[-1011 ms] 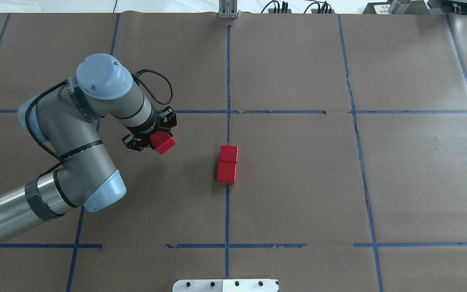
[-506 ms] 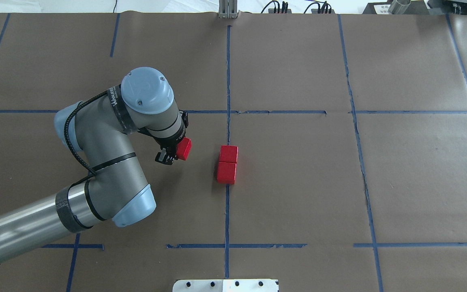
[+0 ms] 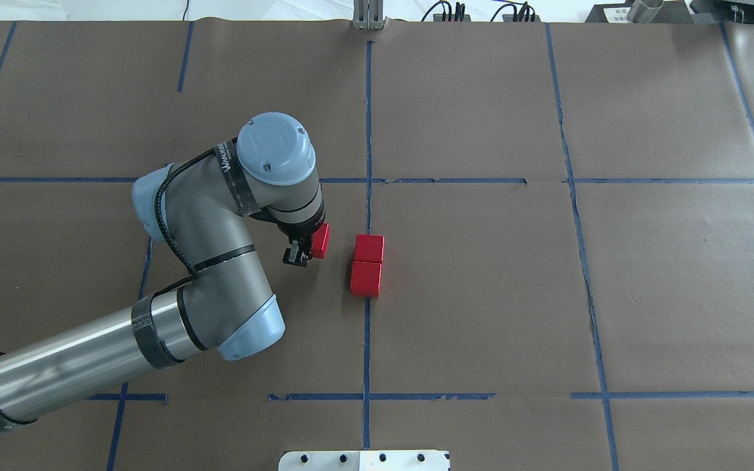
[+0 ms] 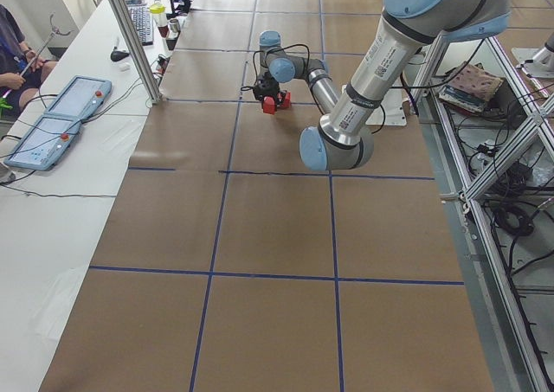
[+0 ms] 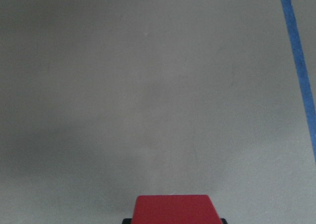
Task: Form red blocks into L shape at center
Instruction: 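Carry the red cube and place it beside the farther cube, forming an L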
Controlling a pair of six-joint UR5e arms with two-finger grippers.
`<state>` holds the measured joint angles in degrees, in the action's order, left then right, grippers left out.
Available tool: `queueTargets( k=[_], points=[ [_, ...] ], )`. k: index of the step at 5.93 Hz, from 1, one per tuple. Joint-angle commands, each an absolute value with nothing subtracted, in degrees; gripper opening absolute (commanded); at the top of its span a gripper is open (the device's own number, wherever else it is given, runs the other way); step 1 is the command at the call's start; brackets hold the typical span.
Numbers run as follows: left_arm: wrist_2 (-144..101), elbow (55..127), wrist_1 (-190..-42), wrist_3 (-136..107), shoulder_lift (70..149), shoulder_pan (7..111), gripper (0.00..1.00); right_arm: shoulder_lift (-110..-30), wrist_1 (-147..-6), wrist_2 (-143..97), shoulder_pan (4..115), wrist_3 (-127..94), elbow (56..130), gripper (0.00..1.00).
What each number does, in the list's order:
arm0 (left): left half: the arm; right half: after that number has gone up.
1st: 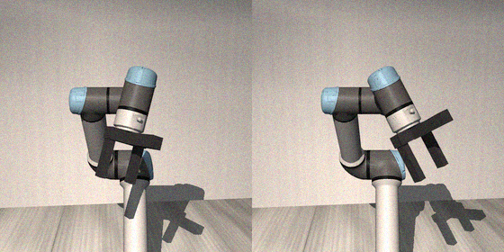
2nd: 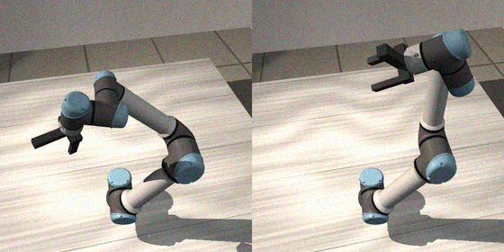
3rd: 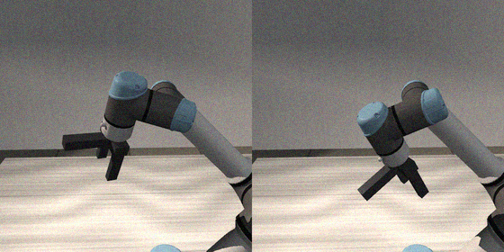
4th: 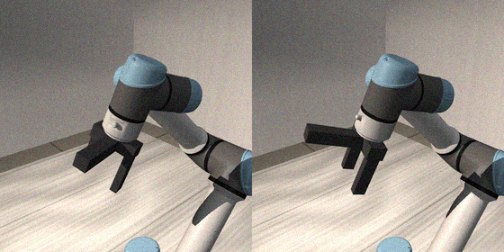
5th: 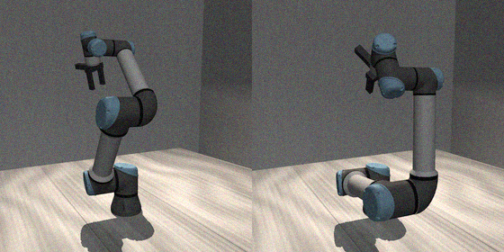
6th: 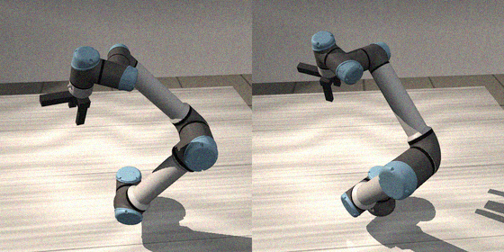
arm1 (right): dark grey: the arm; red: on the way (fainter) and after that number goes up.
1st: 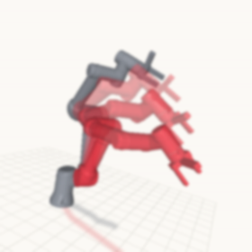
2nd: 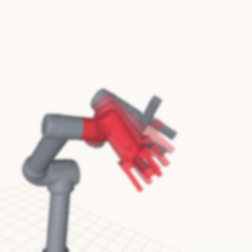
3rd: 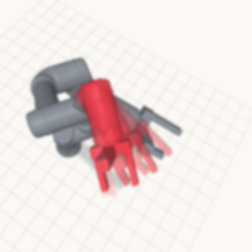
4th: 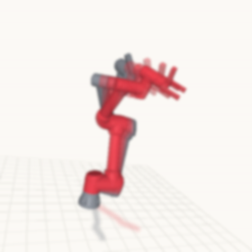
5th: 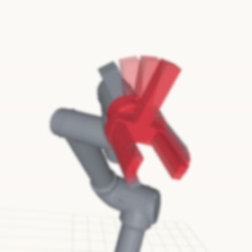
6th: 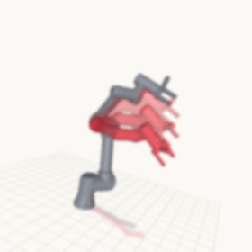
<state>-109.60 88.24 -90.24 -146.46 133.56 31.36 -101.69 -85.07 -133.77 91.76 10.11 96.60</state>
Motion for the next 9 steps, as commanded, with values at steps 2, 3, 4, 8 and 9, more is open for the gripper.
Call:
queueTargets(
  k=[2,3,4,8,9],
  points=[
    [-109.51,84.29,-96.32,-147.57,134.30,29.18,0.19,-101.69,-84.99,-133.77,91.76,10.11,96.59,1.00],
    [-109.51,84.29,-96.33,-147.57,134.47,29.18,0.21,-101.69,-84.99,-133.77,91.76,10.11,96.59,1.00],
    [-109.51,84.20,-96.33,-147.48,134.65,29.01,0.28,-101.69,-84.99,-133.77,91.76,10.11,96.59,1.00],
    [-109.42,81.39,-95.89,-147.57,136.49,29.00,0.31,-101.69,-84.99,-133.77,91.76,10.11,96.68,1.00],
    [-109.42,80.95,-95.98,-147.57,136.49,29.00,0.33,-101.69,-84.99,-133.77,91.76,10.11,96.68,1.00]
  ],
)
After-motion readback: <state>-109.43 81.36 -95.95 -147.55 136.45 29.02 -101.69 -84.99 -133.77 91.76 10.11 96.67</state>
